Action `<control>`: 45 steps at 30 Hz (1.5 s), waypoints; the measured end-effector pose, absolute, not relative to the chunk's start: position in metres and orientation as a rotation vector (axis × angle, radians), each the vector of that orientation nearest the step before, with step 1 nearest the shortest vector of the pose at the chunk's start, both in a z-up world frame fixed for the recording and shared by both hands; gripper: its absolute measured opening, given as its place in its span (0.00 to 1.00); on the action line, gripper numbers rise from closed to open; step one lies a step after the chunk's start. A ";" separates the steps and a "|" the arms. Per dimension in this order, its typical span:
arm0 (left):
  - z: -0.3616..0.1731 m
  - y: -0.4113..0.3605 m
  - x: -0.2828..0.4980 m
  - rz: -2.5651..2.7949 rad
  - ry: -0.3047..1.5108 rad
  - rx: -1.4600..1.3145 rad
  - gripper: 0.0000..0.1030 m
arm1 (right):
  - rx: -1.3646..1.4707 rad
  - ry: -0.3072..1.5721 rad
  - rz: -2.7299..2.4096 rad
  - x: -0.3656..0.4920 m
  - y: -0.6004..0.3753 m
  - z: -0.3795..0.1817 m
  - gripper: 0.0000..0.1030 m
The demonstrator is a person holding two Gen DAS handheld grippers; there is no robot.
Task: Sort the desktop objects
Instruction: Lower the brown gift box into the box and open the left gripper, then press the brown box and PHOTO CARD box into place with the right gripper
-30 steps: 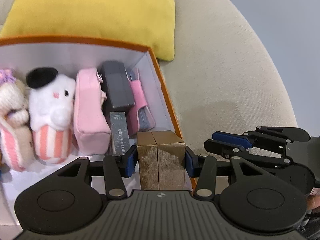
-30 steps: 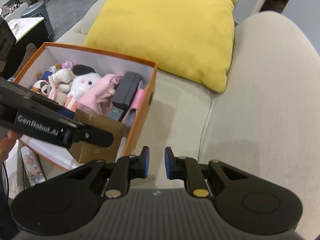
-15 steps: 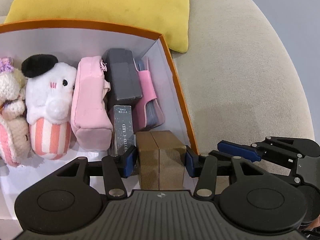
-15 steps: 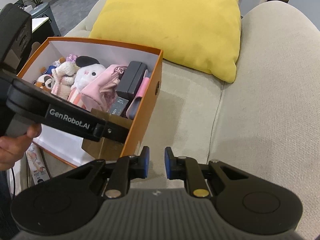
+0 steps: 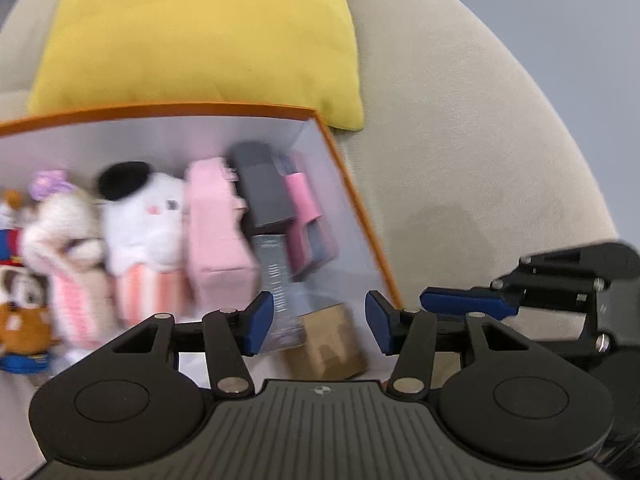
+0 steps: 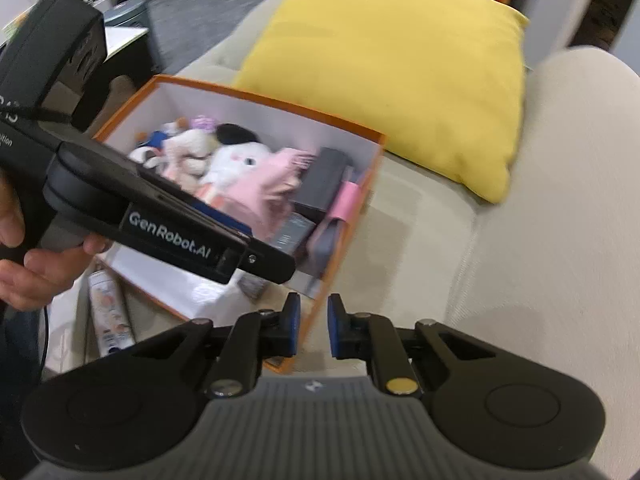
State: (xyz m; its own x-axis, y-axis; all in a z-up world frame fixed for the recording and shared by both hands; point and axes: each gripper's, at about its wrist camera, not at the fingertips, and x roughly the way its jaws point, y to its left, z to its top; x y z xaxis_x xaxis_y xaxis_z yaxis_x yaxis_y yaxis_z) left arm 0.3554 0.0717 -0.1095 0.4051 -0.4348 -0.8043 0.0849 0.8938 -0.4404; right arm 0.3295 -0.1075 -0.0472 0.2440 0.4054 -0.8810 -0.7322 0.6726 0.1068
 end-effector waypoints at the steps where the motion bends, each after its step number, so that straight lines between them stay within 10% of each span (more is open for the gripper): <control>1: -0.110 0.073 0.355 -0.324 1.111 -0.345 0.56 | -0.359 1.090 0.818 0.331 -0.102 -0.048 0.14; 24: -0.130 0.127 0.312 -0.351 1.019 -0.257 0.52 | -0.593 1.722 0.490 0.363 -0.008 -0.132 0.13; 45: -0.126 0.137 0.297 -0.367 0.992 -0.294 0.52 | -0.405 1.393 0.416 0.364 -0.035 -0.115 0.12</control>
State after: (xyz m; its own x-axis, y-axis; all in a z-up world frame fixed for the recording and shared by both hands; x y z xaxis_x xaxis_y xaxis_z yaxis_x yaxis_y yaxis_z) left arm 0.2966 0.1374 -0.1256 0.4947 -0.4295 -0.7555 0.1658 0.9000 -0.4031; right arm 0.3644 -0.0355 -0.1153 0.1297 0.0422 -0.9906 -0.5076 0.8611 -0.0298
